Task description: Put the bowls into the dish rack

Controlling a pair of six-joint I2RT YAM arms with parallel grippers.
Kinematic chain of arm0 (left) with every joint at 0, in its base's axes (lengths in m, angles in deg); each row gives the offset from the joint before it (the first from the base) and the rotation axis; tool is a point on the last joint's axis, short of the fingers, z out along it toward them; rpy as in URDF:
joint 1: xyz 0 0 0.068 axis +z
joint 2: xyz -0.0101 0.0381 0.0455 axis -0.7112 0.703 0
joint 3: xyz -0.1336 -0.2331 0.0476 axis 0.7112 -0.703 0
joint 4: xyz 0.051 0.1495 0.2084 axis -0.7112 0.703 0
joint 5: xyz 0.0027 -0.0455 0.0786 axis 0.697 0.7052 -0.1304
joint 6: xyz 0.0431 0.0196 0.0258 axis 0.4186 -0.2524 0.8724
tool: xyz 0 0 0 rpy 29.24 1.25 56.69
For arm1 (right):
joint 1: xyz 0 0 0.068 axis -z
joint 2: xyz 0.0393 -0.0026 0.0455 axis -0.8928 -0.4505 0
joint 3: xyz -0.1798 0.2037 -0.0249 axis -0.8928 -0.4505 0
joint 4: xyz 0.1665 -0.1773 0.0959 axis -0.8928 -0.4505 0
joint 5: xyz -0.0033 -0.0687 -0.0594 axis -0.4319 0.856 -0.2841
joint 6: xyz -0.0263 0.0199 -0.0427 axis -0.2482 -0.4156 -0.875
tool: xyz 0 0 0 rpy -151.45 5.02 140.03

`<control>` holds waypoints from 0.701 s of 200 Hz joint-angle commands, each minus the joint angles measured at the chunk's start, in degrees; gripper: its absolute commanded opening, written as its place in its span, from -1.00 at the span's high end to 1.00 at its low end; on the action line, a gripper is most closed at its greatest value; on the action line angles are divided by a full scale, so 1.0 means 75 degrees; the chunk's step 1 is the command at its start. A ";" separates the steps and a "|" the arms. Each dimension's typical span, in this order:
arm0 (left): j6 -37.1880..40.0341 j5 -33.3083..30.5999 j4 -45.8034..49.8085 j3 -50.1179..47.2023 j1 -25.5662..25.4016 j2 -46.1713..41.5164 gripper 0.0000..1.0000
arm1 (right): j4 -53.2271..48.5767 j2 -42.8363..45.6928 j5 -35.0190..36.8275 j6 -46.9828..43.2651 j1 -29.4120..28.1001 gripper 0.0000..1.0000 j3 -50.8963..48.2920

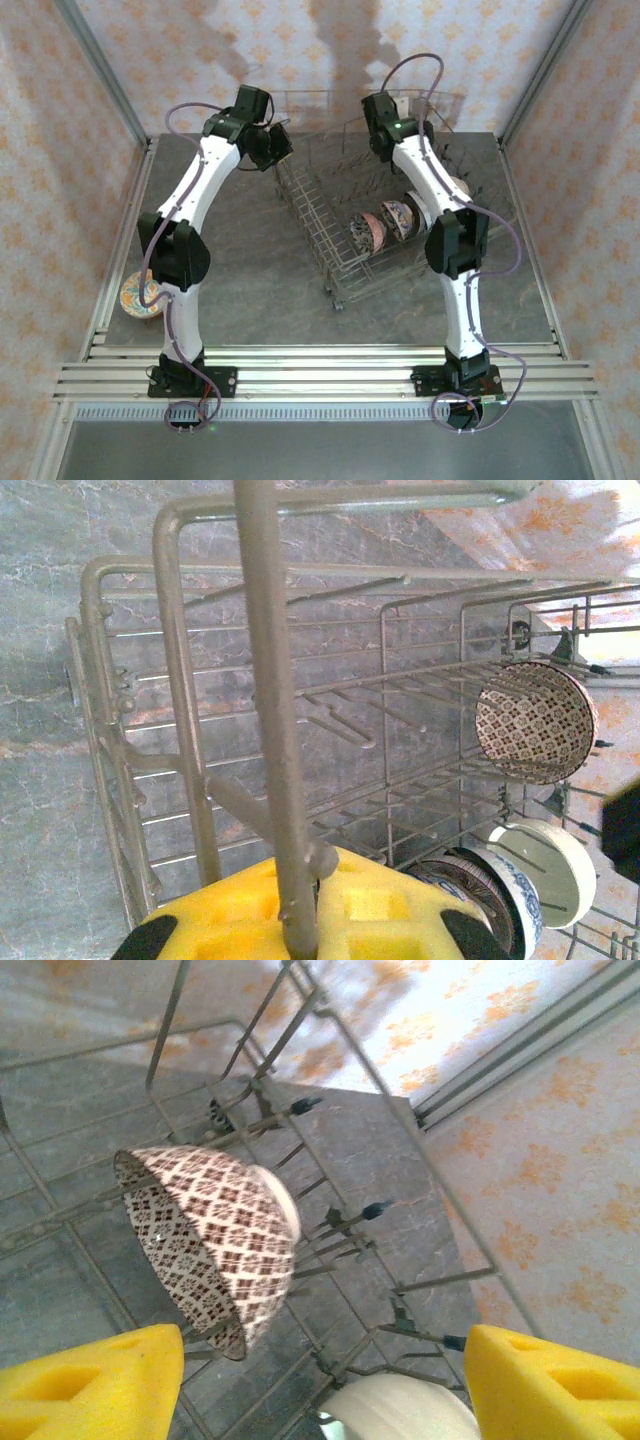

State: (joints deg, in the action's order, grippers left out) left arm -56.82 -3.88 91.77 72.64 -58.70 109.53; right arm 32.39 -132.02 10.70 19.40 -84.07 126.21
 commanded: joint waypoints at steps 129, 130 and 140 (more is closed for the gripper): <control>0.1793 -0.1690 0.0598 0.0342 0.0361 -0.1139 -0.82 | -0.0489 0.2928 -0.0754 0.1510 -0.0069 -0.49 -0.3051; 0.1825 -0.1704 0.0589 0.0307 0.0362 -0.1187 -0.82 | -0.0488 0.2943 -0.0760 0.1504 -0.0069 -0.49 -0.3073; 0.1885 -0.1810 0.0545 -0.0058 0.0371 -0.1598 -0.87 | -0.0488 0.3052 -0.0766 0.1520 -0.0084 -0.48 -0.3258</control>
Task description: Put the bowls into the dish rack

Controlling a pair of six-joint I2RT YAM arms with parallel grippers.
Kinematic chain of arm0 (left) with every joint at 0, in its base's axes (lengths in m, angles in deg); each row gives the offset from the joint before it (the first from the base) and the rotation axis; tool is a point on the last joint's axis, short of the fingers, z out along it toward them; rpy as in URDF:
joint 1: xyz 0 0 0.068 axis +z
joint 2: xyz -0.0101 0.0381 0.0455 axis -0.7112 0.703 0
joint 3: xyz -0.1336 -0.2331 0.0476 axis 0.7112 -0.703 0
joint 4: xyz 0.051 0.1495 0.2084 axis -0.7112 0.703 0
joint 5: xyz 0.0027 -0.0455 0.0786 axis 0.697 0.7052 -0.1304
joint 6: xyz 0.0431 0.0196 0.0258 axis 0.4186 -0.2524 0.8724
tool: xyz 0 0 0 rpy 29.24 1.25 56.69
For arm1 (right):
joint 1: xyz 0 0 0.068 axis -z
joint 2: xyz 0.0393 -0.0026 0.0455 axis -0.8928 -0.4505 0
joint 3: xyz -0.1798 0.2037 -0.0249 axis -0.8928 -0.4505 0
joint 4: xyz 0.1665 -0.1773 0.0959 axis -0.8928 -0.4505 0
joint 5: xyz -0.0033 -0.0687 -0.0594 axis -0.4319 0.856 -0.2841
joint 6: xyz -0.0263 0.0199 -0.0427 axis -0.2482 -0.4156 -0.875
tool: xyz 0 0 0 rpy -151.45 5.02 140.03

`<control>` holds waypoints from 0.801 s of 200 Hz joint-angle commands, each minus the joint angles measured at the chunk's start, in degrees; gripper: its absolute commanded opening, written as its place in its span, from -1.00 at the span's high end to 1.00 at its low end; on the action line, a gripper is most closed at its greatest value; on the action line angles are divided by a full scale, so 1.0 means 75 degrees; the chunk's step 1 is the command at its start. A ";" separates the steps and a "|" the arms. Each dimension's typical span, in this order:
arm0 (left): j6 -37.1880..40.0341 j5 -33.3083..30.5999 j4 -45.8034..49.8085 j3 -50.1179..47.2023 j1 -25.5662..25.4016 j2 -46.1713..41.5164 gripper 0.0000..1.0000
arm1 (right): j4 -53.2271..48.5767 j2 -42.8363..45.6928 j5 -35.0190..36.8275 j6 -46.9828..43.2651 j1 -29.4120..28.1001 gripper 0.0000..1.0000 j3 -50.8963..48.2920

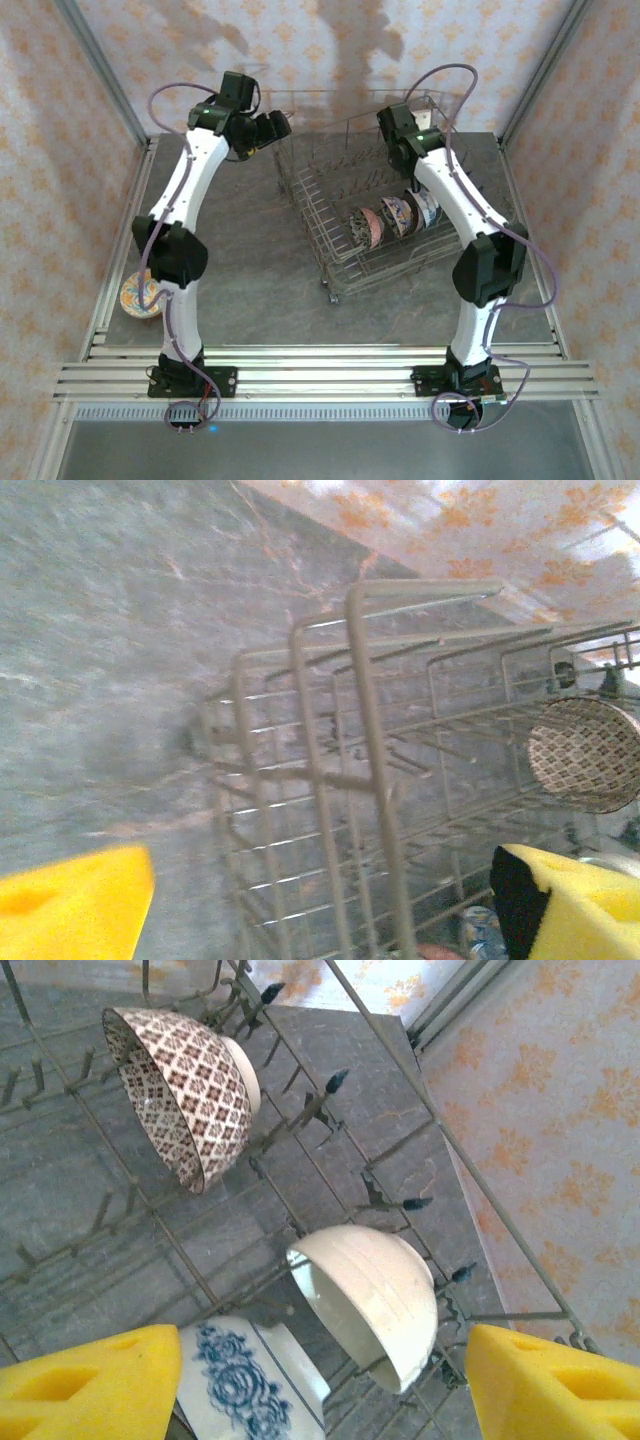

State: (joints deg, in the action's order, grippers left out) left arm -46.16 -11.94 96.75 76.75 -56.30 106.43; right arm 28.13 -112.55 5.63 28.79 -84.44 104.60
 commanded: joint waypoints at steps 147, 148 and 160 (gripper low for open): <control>0.0382 -0.1235 0.0771 -0.7629 0.2683 -0.6944 -0.89 | 0.0382 0.1258 -0.0598 -0.0280 -0.0529 -0.48 -0.1384; 0.0391 -0.1214 0.0771 -0.7662 0.2717 -0.6959 -0.89 | 0.0378 0.1250 -0.0589 -0.0282 -0.0532 -0.48 -0.1384; 0.0463 -0.1091 0.0703 -0.8061 0.2987 -0.7112 -0.84 | 0.0376 0.1263 -0.0549 -0.0285 -0.0576 -0.48 -0.1416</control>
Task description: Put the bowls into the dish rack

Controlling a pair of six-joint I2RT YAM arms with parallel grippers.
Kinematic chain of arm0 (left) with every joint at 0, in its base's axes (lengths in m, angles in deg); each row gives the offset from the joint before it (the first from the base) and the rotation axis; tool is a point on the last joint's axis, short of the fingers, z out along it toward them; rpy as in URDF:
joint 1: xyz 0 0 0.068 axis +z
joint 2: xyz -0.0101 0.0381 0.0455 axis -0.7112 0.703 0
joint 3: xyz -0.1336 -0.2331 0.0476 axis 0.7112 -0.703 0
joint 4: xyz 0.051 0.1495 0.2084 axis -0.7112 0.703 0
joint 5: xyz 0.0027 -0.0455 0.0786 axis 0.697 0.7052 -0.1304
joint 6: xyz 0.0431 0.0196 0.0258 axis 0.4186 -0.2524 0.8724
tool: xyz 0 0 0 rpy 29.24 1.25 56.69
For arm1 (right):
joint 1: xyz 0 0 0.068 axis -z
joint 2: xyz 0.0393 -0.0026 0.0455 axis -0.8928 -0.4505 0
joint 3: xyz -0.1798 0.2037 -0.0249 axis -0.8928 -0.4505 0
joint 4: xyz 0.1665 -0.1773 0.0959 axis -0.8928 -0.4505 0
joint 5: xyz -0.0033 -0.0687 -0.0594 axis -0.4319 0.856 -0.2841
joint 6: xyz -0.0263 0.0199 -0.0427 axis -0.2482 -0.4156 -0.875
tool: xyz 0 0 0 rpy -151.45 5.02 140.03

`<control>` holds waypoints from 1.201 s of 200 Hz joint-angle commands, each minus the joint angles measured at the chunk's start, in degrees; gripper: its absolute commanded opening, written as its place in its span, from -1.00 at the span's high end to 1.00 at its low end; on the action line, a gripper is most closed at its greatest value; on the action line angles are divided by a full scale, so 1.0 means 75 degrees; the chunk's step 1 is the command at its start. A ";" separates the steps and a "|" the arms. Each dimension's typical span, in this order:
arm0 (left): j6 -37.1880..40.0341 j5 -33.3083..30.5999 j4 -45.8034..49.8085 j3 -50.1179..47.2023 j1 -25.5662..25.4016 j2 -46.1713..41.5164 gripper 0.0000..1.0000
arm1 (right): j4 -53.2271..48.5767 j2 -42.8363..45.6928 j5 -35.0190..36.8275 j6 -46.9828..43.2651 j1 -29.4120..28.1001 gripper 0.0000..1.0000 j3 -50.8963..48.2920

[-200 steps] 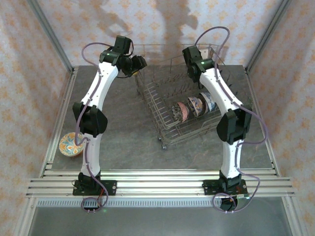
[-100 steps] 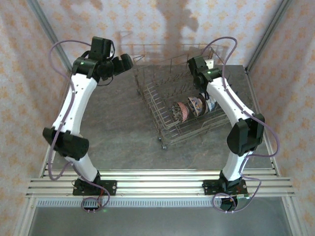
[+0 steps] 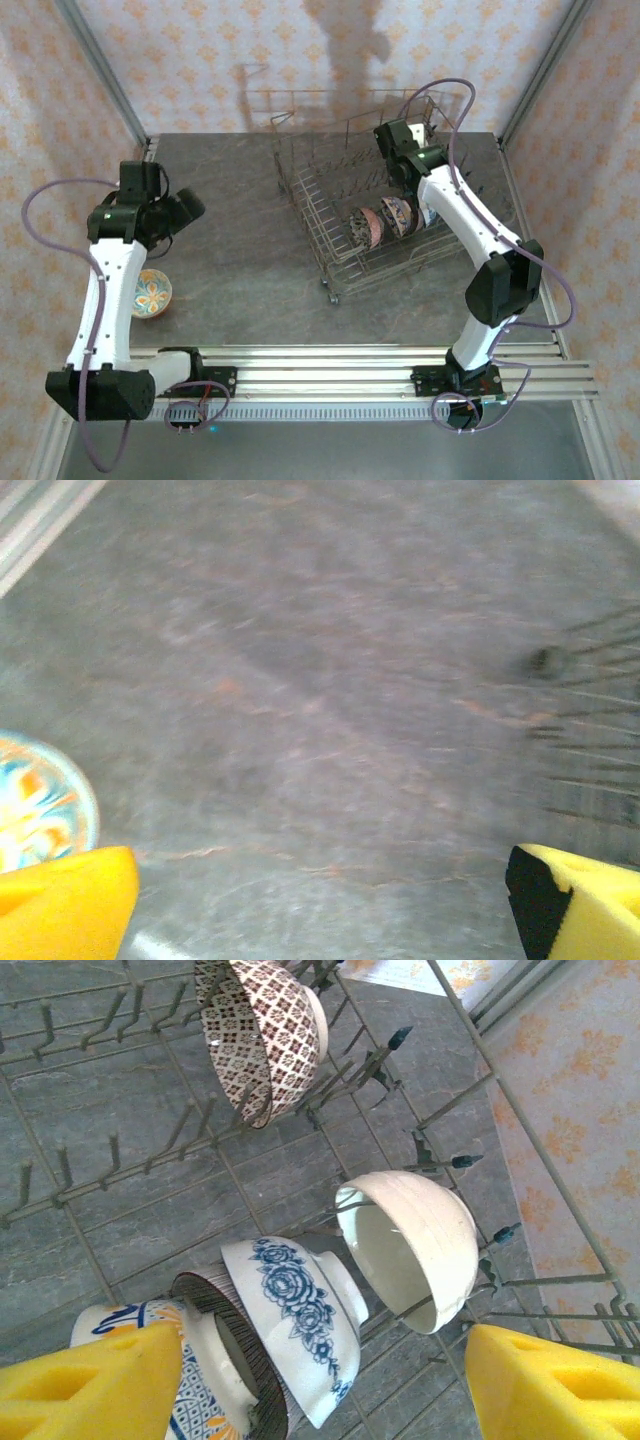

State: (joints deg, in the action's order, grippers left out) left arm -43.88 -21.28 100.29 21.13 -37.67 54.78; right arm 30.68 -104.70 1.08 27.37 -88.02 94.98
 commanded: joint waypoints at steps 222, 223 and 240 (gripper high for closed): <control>0.1387 -0.0073 -0.0695 -0.2480 0.1746 0.1774 -0.30 | 0.0068 0.0003 -0.0007 0.0225 -0.0291 -0.48 -0.0387; 0.1386 -0.0076 -0.0691 -0.2480 0.1745 0.1781 -0.30 | 0.0062 -0.0001 -0.0009 0.0224 -0.0291 -0.48 -0.0379; 0.1389 -0.0189 -0.0696 -0.2492 0.1756 0.1914 -0.27 | 0.0046 -0.0033 -0.0022 0.0222 -0.0291 -0.48 -0.0325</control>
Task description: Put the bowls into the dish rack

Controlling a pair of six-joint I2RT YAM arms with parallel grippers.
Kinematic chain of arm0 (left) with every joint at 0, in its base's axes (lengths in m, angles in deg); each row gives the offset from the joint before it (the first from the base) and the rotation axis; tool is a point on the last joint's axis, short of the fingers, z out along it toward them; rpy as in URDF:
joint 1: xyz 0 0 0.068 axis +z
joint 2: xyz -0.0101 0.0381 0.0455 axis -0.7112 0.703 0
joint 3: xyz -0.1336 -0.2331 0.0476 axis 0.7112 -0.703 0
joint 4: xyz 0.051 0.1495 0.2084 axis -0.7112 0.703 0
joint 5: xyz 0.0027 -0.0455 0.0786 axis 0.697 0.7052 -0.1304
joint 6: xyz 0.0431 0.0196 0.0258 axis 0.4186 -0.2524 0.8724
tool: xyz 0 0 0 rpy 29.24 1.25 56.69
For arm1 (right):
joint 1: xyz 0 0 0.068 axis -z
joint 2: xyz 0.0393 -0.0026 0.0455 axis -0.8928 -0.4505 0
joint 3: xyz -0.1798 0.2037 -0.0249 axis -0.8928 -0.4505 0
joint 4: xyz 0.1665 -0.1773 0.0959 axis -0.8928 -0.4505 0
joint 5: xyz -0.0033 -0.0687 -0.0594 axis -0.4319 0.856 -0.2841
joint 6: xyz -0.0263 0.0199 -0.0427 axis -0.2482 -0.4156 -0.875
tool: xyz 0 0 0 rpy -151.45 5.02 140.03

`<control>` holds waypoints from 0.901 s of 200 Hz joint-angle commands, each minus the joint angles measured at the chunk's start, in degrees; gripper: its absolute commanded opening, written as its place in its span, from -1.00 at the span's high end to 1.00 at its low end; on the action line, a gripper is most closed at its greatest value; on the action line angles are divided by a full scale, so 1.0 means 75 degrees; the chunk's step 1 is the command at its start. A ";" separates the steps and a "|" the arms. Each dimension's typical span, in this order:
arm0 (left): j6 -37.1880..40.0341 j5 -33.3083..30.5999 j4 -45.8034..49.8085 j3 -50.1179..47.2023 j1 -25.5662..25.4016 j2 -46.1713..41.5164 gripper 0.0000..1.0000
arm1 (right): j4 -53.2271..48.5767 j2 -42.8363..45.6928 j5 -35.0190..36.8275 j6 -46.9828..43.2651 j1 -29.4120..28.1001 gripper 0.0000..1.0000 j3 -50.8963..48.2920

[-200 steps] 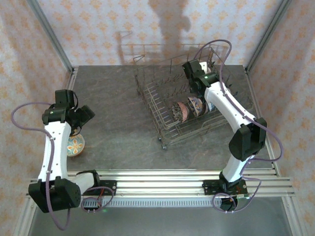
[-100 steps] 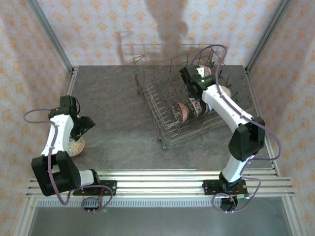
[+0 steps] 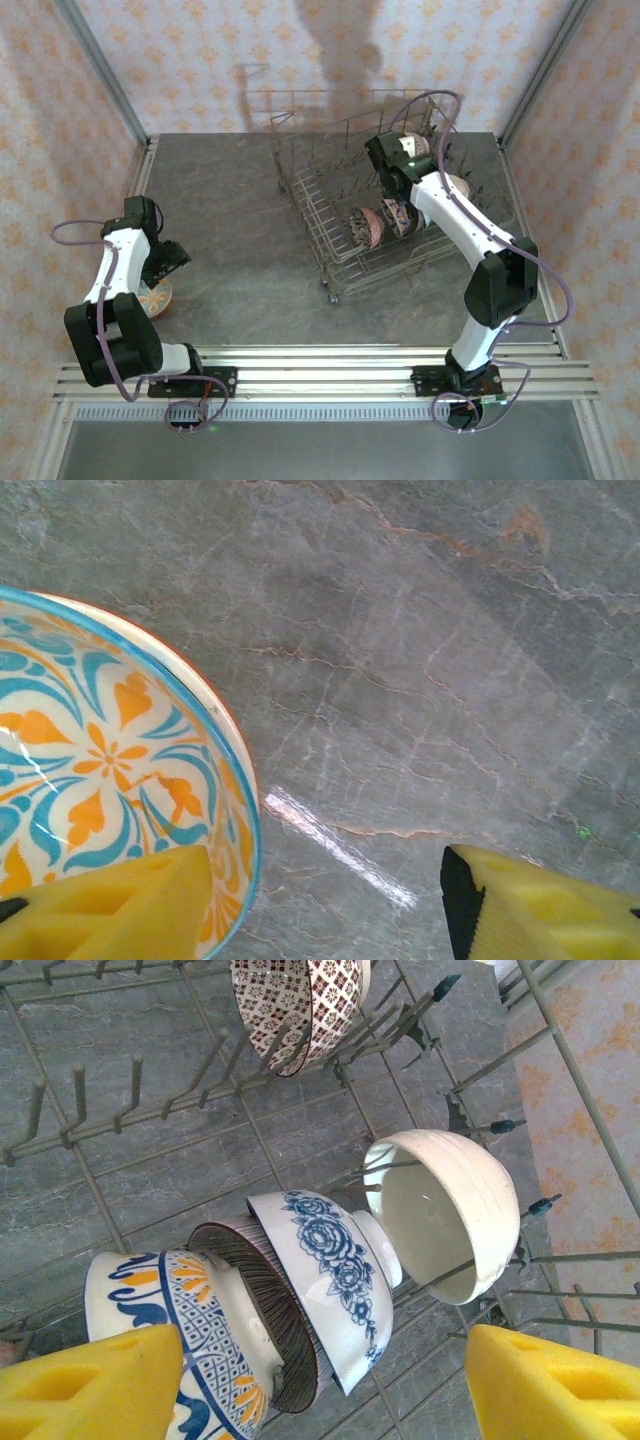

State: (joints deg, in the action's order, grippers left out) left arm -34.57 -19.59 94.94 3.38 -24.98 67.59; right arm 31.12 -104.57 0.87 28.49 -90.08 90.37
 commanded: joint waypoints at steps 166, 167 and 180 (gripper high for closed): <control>0.0226 -0.0366 -0.0172 -0.0302 0.0086 0.0738 0.58 | 0.0065 -0.0011 -0.0064 0.0159 -0.0017 -0.48 -0.0008; 0.0232 -0.0364 -0.0166 -0.0302 0.0086 0.0737 0.59 | 0.0066 -0.0011 -0.0064 0.0163 -0.0017 -0.48 -0.0011; 0.0212 -0.0292 -0.0165 -0.0290 0.0092 0.0671 0.67 | 0.0079 -0.0010 -0.0053 0.0162 -0.0017 -0.48 -0.0026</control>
State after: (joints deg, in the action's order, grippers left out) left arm -33.30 -21.78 94.28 1.63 -24.91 73.01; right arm 31.14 -104.59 -0.03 28.51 -90.08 90.59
